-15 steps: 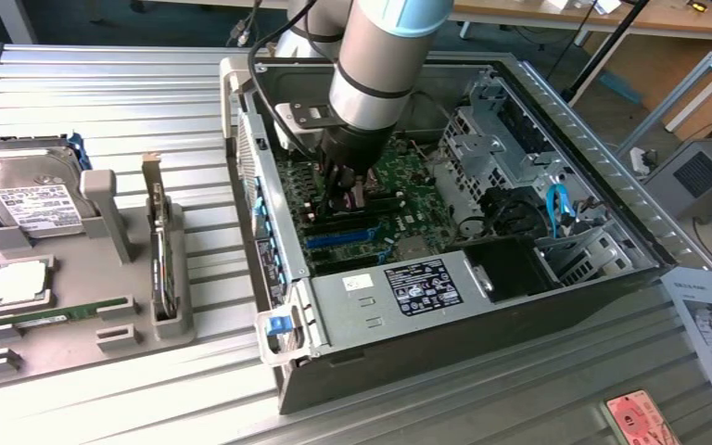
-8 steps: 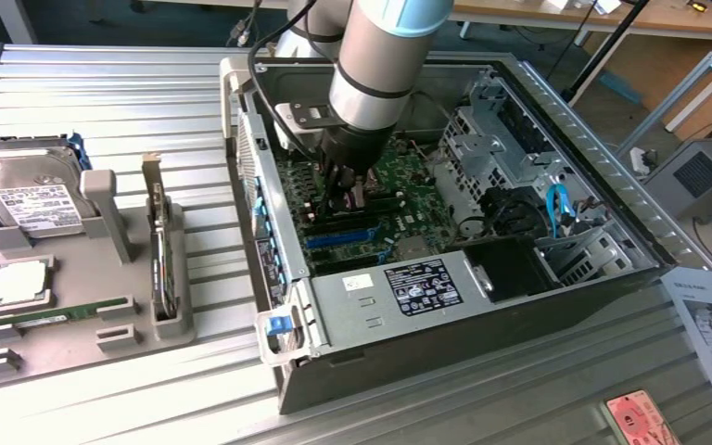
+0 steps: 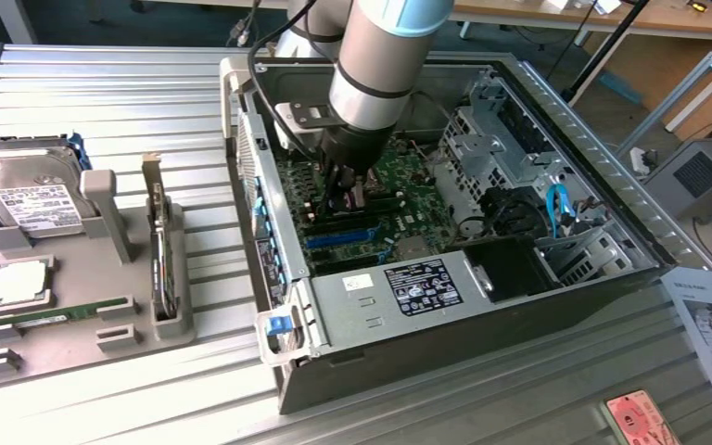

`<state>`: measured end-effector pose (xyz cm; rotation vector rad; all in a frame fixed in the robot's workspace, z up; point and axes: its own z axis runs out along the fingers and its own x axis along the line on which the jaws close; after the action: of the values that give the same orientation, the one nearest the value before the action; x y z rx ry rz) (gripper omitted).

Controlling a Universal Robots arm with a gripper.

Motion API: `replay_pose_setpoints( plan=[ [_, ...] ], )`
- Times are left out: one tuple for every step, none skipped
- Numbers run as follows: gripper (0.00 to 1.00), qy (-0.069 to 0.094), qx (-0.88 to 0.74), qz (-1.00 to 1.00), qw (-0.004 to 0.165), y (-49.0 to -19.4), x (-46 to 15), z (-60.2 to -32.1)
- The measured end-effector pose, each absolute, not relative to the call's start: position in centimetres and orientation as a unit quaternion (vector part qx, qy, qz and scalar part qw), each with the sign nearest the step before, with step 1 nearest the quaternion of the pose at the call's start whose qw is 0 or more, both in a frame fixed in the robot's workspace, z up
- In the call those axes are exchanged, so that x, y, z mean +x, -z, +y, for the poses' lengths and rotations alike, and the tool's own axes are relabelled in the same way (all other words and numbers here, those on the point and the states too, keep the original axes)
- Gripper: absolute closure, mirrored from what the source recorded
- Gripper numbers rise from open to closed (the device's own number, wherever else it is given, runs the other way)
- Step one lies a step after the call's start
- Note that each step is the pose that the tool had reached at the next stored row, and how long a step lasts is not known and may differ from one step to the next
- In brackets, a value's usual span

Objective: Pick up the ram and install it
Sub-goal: 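Press down the ram until it locks into place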

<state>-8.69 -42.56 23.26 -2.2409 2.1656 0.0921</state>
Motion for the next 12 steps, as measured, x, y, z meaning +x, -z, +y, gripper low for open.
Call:
replay_pose_setpoints(
  plan=[
    [0.89,-0.029,-0.719,0.695,0.012,-23.36,-8.69,-42.56],
    [0.89,-0.029,-0.719,0.695,0.011,-23.53,-8.70,-42.57],
    [0.89,-0.029,-0.719,0.695,0.011,-23.63,-8.70,-42.57],
    [0.89,-0.029,-0.719,0.695,0.011,-23.63,-8.70,-42.57],
    [0.89,-0.029,-0.719,0.695,0.011,-23.63,-8.70,-42.57],
    [0.89,-0.029,-0.719,0.695,0.011,-23.64,-8.70,-42.58],
    [0.89,-0.029,-0.719,0.695,0.011,-23.65,-8.70,-42.57],
    [0.89,-0.029,-0.719,0.695,0.010,-23.65,-8.71,-42.53],
    [0.89,-0.029,-0.719,0.695,0.011,-23.65,-8.71,-42.44],
    [0.89,-0.029,-0.719,0.695,0.011,-23.64,-8.71,-42.38],
    [0.89,-0.029,-0.719,0.695,0.011,-23.64,-8.71,-42.30],
    [0.89,-0.029,-0.719,0.695,0.011,-23.64,-8.70,-42.17]
  ],
)
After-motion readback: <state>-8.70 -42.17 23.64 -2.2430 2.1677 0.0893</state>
